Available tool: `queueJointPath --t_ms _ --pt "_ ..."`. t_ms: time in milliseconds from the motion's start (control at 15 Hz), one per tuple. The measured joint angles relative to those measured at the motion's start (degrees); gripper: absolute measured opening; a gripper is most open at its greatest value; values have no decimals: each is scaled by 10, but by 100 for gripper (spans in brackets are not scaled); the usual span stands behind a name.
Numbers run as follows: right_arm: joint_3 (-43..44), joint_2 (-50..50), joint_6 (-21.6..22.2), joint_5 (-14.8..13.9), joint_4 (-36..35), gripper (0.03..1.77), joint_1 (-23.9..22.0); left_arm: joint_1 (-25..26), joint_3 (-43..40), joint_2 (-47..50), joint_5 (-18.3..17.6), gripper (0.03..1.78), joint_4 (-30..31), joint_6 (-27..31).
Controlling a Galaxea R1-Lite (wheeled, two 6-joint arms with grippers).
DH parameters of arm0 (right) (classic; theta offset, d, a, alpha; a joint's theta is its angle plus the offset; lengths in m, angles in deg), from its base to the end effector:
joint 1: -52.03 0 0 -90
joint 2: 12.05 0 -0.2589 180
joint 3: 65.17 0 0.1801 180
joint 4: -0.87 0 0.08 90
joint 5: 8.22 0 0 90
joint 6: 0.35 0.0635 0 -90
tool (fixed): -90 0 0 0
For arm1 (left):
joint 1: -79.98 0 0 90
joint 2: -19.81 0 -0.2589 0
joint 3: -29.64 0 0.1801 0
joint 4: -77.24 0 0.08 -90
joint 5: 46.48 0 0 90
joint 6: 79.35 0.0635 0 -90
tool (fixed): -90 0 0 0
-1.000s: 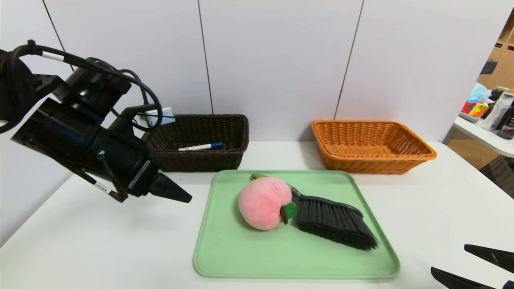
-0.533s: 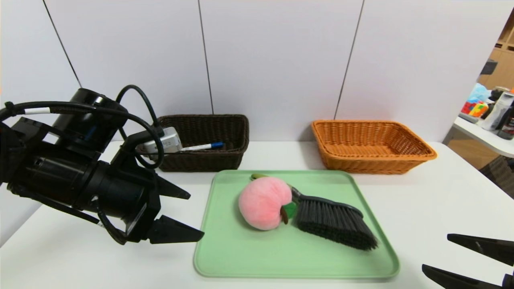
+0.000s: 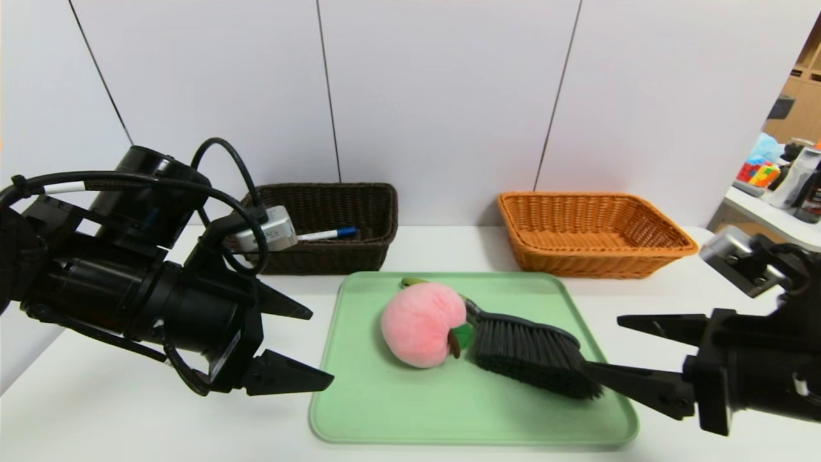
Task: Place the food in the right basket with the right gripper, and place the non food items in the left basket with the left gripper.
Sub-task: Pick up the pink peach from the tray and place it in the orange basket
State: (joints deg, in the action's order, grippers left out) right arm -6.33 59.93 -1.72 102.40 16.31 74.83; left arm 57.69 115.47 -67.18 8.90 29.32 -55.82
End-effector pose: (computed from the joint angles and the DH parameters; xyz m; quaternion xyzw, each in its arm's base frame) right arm 0.1921 0.1050 0.1386 -0.0155 0.2425 0.3614 0.9002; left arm 0.2205 -0.1294 0.1550 0.1194 0.3159 -0.5085 0.7921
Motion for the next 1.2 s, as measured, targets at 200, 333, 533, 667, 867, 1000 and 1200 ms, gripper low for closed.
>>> queueJointPath --t_ms 200,333,533,667,867,1000,1200 --pt "72 81 -20 -9 -3 171 55 1 7 -6 0 169 0 -1" --pt "121 130 -34 -13 -3 171 87 1 10 -9 1 169 0 -1" --pt "171 187 -59 -17 -13 171 124 3 12 -10 2 169 0 1" --pt "180 219 -80 -40 -48 171 145 3 13 -10 2 169 0 1" --pt "167 246 -94 -91 -95 171 177 3 13 -10 2 169 0 1" --pt "154 257 -95 -110 -121 171 190 3 14 -10 2 169 0 2" --pt "125 272 -94 -138 -196 171 207 3 13 -10 2 169 0 1"
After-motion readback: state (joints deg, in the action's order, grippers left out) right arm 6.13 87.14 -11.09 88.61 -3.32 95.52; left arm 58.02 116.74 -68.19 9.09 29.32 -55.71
